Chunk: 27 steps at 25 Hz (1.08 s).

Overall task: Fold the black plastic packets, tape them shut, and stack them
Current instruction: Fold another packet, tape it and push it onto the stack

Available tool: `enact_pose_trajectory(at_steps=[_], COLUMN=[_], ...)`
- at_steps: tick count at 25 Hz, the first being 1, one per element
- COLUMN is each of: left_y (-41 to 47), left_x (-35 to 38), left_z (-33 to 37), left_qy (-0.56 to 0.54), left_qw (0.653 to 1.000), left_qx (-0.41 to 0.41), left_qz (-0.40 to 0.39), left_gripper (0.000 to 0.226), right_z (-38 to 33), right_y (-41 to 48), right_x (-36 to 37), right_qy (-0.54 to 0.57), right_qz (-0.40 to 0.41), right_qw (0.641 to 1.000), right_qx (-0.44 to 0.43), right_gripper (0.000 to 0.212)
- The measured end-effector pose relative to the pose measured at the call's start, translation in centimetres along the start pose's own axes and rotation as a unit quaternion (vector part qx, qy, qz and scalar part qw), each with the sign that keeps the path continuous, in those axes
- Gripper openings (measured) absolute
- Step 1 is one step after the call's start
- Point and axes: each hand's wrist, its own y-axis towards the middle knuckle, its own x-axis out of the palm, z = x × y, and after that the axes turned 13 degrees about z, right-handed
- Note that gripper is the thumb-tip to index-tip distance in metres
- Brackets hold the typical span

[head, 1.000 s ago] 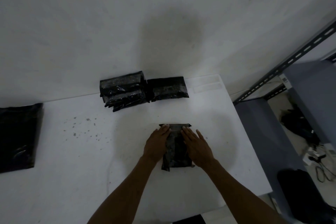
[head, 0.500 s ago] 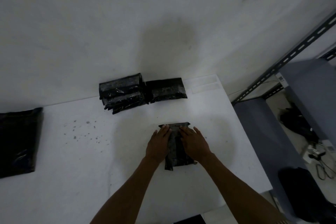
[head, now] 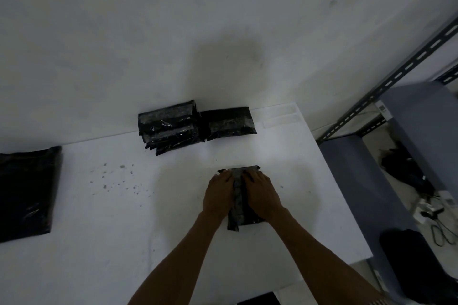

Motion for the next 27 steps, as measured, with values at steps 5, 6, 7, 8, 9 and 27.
enact_pose_trajectory(at_steps=[5,6,7,8,9,27], left_y=[-1.0,-0.8,-0.6,-0.6,-0.5,-0.4], left_x=[-0.6,-0.6,-0.4,-0.5,-0.7,-1.0], left_z=[0.1,0.0,0.0,0.1,0.5,-0.4], left_qy=[0.094,0.105,0.095,0.089,0.077,0.094], left_qw=[0.995,0.994,0.995,0.995,0.997,0.993], left_qx=[-0.008,-0.001,-0.010,-0.006,-0.007,-0.009], left_qz=[-0.016,-0.023,-0.030,-0.033,-0.025,-0.074], left_gripper=[0.051,0.050,0.050,0.048,0.046,0.061], right_z=[-0.5,-0.1,0.1,0.1,-0.2,-0.2], right_y=[-0.9,-1.0,-1.0,-0.8,-0.6,-0.7], right_x=[0.1,0.0,-0.1,-0.3,-0.4,0.3], right_qy=[-0.025,-0.035,-0.041,-0.040,-0.030,-0.055], right_qz=[-0.024,-0.031,-0.034,-0.027,-0.012,-0.046], right_qw=[0.999,0.999,0.999,0.999,0.999,0.997], right_qx=[-0.013,-0.008,-0.001,0.007,0.013,-0.003], right_gripper=[0.047,0.049,0.050,0.048,0.044,0.064])
